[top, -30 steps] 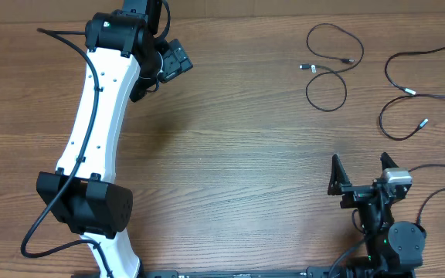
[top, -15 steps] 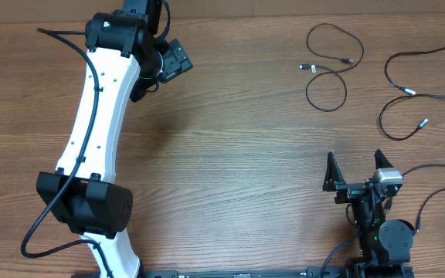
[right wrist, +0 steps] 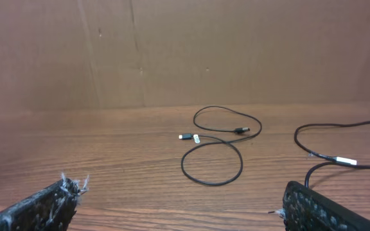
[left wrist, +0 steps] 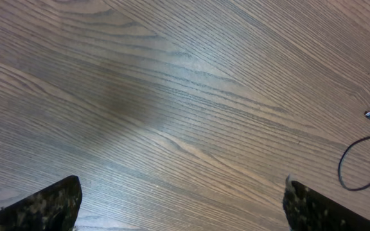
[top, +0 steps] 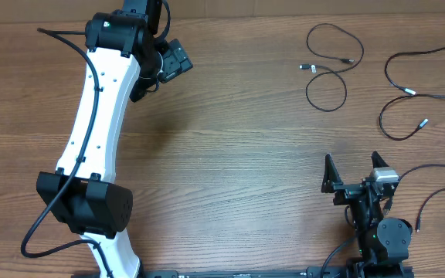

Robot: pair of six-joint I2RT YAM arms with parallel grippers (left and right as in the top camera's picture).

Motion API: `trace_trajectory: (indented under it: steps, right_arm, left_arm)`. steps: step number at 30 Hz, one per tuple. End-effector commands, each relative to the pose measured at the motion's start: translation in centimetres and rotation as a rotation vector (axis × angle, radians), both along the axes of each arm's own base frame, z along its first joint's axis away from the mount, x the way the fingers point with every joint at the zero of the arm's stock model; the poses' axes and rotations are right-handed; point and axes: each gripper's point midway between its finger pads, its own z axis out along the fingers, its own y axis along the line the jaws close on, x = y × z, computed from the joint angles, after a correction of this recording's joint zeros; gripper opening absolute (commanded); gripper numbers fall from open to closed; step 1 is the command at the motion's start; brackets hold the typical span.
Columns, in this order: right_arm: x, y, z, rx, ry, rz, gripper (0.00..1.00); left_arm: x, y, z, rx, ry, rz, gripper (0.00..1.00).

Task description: Untangle cables

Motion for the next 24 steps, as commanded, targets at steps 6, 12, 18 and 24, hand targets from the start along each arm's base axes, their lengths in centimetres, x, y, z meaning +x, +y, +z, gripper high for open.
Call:
trace_trajectory:
  steps: [6,12,18,24]
  right_arm:
    - [-0.01,0.07,-0.22,-0.084,-0.01,0.006,1.0]
    - [0.0,0.06,-0.22,-0.074,-0.009,0.005,1.0]
    - [0.0,0.03,-0.14,-0.075,-0.012,0.003,1.0]
    - [0.0,0.04,-0.14,-0.075,-0.012,0.004,1.0]
  left_arm:
    - [0.02,-0.19,-0.41,0.007,0.009,-0.002,1.0]
    - [0.02,-0.2,-0.41,0.007,0.009,-0.002,1.0]
    - [0.02,-0.2,-0.41,0.007,0.009,-0.002,1.0]
    - [0.02,-0.19,-0.42,0.007,0.009,-0.002,0.99]
